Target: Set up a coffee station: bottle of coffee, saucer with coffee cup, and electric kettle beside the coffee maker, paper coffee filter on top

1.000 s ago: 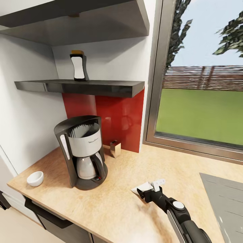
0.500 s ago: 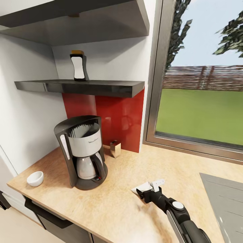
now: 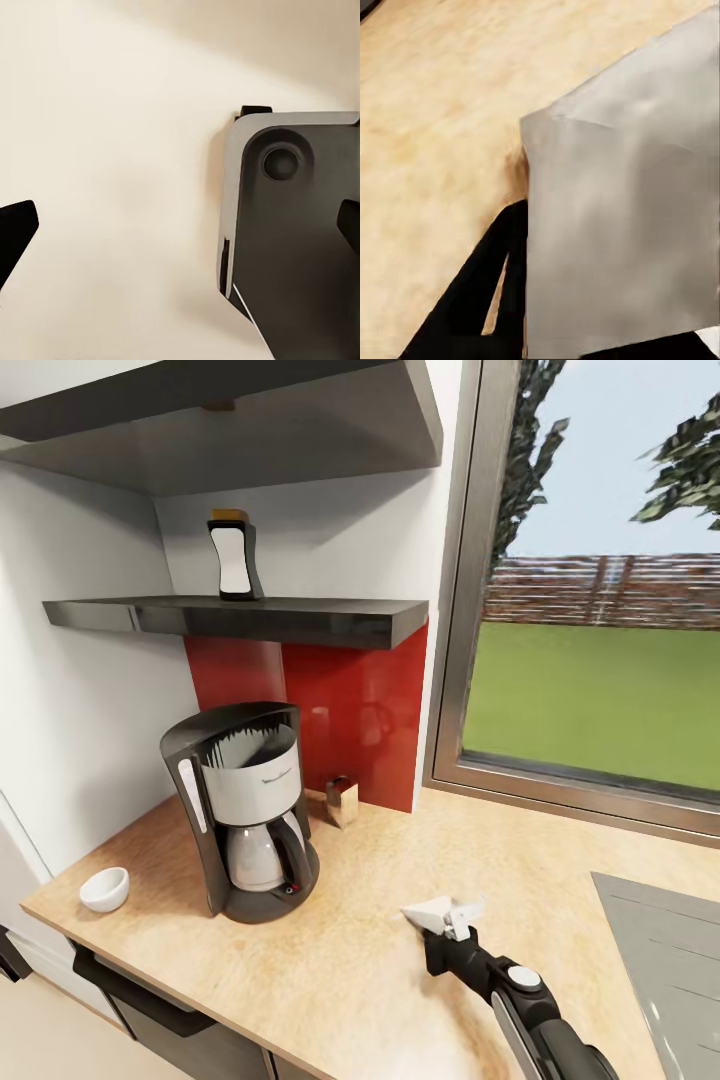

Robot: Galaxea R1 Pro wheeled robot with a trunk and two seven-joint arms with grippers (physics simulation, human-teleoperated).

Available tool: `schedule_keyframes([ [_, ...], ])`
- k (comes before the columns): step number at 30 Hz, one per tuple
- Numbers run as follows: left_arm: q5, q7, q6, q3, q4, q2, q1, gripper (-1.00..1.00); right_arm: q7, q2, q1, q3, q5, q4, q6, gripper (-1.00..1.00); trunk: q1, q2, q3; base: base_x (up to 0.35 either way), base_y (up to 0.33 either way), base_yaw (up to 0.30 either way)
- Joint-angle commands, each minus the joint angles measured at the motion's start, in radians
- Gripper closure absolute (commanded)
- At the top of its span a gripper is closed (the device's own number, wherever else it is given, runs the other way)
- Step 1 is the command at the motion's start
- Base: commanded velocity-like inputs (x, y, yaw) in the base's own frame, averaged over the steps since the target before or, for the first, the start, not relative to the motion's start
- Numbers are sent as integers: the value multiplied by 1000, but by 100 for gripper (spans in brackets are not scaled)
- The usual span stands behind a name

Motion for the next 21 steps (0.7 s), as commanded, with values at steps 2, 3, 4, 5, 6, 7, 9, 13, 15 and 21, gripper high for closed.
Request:
schedule_keyframes([
  [2, -3, 1, -4, 6, 1, 0, -1, -100, 0, -1, -1, 1, -6, 3, 6, 100, 1, -2, -2, 0, 0, 0],
  [3, -3, 1, -4, 6, 1, 0, -1, -100, 0, -1, -1, 1, -6, 5, 6, 100, 1, -2, -2, 0, 0, 0],
  [4, -3, 1, -4, 6, 1, 0, -1, -100, 0, -1, -1, 1, -6, 5, 6, 100, 1, -2, -2, 0, 0, 0],
  [5, -3, 1, -4, 6, 1, 0, -1, -100, 0, -1, -1, 1, -6, 6, 6, 100, 1, -2, -2, 0, 0, 0],
  [6, -3, 1, -4, 6, 1, -1, -1, -100, 0, -1, -1, 1, -6, 6, 6, 100, 1, -2, -2, 0, 0, 0],
  [7, -3, 1, -4, 6, 1, -1, -1, -100, 0, -1, -1, 1, -6, 6, 6, 100, 1, -2, -2, 0, 0, 0],
  [9, -3, 1, -4, 6, 1, 0, -1, -100, 0, -1, -1, 1, -6, 6, 6, 100, 1, -2, -2, 0, 0, 0],
  [13, -3, 1, -4, 6, 1, -1, -1, -100, 0, -1, -1, 1, -7, 5, 6, 100, 1, -2, -2, 0, 0, 0],
  [15, -3, 1, -4, 6, 1, -1, -1, -100, 0, -1, -1, 1, -7, 5, 6, 100, 1, -2, -2, 0, 0, 0],
  [21, -3, 1, -4, 6, 1, -2, -1, -100, 0, -1, -1, 1, -8, 3, 6, 100, 1, -2, -2, 0, 0, 0],
])
